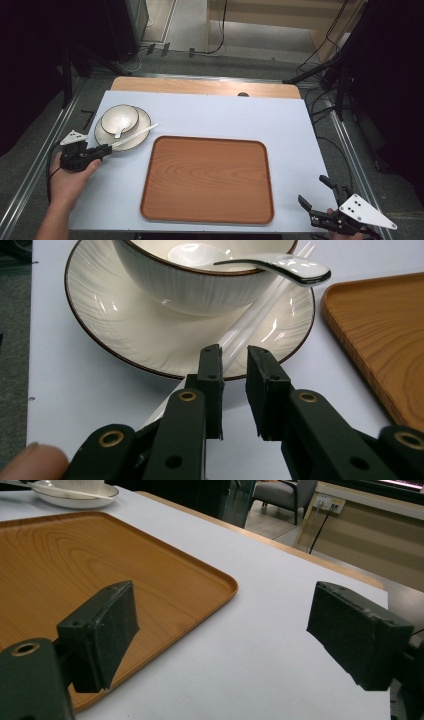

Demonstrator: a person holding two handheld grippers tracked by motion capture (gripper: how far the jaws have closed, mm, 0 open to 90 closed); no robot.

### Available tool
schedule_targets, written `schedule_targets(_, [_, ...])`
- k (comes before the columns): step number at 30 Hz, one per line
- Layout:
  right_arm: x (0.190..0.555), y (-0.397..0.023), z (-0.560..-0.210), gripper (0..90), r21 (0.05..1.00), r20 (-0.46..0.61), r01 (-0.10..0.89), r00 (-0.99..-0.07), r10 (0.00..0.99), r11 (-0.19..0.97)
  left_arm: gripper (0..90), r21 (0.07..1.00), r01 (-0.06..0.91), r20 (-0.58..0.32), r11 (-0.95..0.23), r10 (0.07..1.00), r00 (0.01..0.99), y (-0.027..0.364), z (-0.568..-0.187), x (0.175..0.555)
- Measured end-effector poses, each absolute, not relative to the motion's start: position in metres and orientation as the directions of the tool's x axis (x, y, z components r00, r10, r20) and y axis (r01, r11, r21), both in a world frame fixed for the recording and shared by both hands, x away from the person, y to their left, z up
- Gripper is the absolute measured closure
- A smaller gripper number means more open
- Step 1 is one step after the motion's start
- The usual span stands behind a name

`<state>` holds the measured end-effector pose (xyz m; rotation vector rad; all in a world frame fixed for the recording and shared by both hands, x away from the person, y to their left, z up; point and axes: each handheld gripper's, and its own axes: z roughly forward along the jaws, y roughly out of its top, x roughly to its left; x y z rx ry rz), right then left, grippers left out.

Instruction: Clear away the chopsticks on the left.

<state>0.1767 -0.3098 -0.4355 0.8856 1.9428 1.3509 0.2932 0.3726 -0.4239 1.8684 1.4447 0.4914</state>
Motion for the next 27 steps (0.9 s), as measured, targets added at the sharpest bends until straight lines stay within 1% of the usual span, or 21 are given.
schedule_targets(5, [0.177, -0.31, -0.435, 13.2, 0.949, -0.103, 0.182, -0.594, 0.798, 0.258, 76.1, 0.733, 0.668, -0.112, -0.129, 0.945, 0.306, 0.37, -0.424, 0.294])
schedule_targets(9, [0.177, -0.311, -0.436, 13.2, 0.948, -0.104, 0.184, -0.594, 0.798, 0.26, 75.4, 0.75, 0.653, -0.114, -0.108, 0.951, 0.288, 0.373, -0.421, 0.294])
schedule_targets(11, [0.177, -0.311, -0.436, 13.2, 0.947, -0.103, 0.186, -0.593, 0.798, 0.26, 75.4, 0.745, 0.659, -0.111, -0.106, 0.954, 0.278, 0.375, -0.421, 0.295])
schedule_targets(18, [0.177, -0.311, -0.436, 13.2, 0.947, -0.102, 0.187, -0.596, 0.797, 0.262, 75.3, 0.73, 0.673, -0.104, -0.123, 0.952, 0.287, 0.375, -0.423, 0.296])
schedule_targets(27, [0.178, -0.31, -0.436, 13.2, 0.945, -0.104, 0.191, -0.597, 0.796, 0.267, 76.3, 0.718, 0.676, -0.08, -0.165, 0.946, 0.316, 0.365, -0.425, 0.299])
